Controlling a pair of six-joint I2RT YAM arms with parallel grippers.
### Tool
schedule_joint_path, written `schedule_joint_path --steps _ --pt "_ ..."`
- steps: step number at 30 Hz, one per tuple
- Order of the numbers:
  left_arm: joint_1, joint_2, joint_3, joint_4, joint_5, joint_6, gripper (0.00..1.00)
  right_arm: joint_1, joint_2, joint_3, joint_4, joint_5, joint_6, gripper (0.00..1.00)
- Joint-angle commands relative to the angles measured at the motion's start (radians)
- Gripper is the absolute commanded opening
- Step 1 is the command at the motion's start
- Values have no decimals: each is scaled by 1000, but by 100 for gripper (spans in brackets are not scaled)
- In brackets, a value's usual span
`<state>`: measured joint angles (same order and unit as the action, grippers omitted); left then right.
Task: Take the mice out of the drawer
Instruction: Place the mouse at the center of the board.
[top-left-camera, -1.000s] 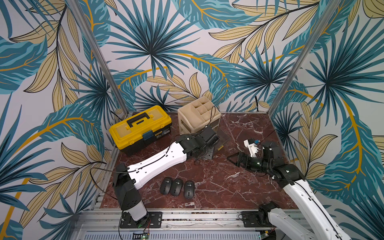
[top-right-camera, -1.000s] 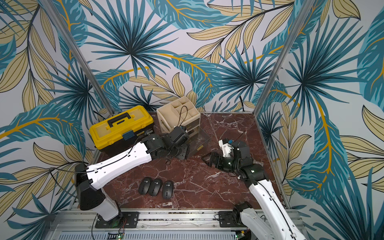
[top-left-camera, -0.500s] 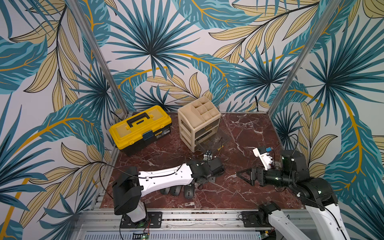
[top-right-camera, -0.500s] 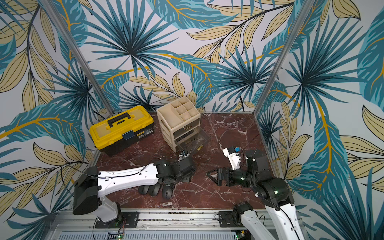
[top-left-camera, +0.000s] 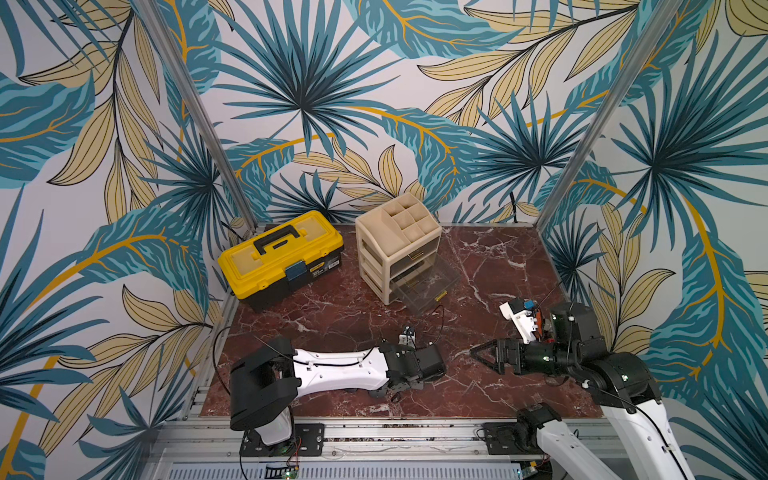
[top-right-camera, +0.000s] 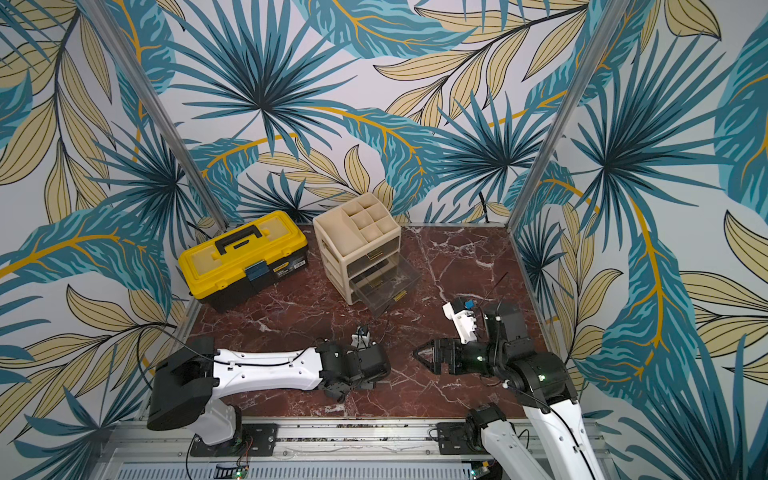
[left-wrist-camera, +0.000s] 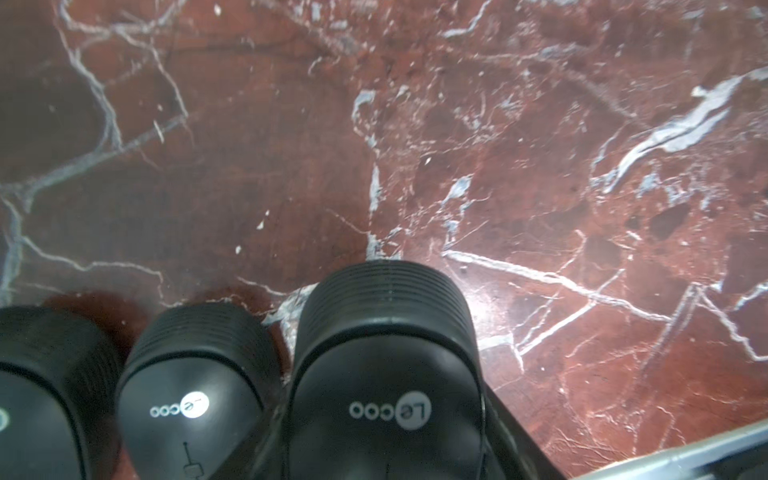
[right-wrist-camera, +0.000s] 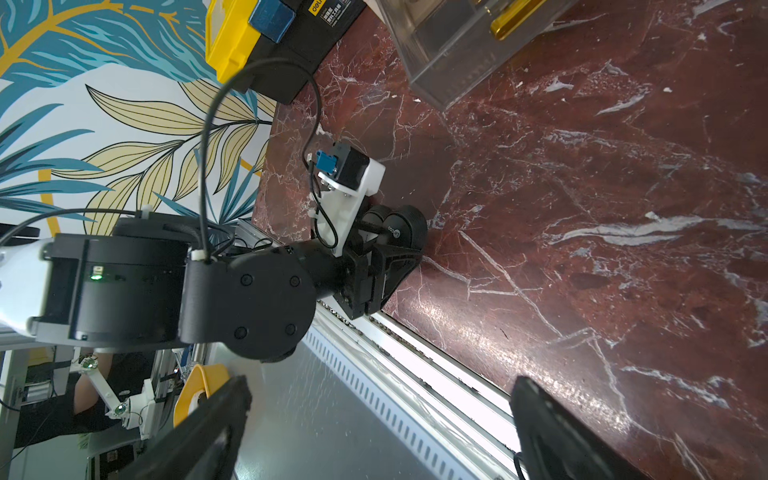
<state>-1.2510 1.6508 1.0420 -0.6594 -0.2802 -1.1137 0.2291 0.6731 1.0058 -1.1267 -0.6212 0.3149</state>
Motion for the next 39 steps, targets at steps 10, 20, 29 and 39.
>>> schedule_joint_path --steps 10,20,29,39 --pt "-16 56 -62 90 41 -87 59 1 -15 -43 9 27 2 99" --pt "-16 46 -86 48 29 -120 59 1 -21 -80 31 18 4 99" --pt "-11 33 -96 2 9 -138 60 1 -21 -93 41 17 3 99" --pt "-2 27 -99 -12 -2 -138 65 1 -20 -100 43 20 2 99"
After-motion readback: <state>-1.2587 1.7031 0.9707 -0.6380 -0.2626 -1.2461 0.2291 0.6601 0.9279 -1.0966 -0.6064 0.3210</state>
